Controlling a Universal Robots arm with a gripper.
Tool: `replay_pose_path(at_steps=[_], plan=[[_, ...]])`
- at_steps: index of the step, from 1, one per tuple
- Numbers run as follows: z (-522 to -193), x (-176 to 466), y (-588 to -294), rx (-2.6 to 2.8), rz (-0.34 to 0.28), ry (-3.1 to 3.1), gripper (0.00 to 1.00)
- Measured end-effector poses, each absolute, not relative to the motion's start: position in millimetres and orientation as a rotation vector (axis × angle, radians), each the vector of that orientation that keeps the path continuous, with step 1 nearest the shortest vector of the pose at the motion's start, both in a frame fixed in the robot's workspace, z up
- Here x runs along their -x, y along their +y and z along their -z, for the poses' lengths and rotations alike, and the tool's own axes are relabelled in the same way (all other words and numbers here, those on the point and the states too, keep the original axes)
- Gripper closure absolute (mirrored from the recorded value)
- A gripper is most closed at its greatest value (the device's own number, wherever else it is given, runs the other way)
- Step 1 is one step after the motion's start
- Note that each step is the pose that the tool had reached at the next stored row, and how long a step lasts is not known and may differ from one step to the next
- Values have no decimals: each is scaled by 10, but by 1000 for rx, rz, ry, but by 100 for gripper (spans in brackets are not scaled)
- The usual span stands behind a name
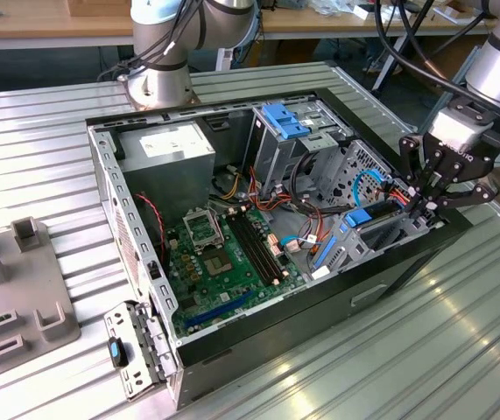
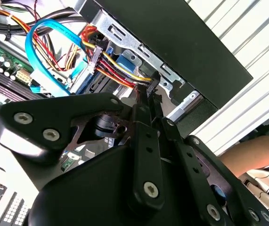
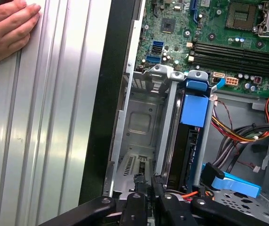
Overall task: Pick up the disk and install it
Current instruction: 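Insert the first disk wire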
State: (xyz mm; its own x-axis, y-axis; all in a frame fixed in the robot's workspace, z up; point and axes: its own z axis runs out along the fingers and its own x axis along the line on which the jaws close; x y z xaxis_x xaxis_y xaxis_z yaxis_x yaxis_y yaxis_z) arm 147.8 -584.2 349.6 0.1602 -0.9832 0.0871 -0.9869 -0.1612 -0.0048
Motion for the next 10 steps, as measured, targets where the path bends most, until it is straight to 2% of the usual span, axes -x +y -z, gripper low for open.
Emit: replay_pose_path(at_steps=[10], plan=[[-3591, -1478, -5843, -2352, -107, -1999, 84]])
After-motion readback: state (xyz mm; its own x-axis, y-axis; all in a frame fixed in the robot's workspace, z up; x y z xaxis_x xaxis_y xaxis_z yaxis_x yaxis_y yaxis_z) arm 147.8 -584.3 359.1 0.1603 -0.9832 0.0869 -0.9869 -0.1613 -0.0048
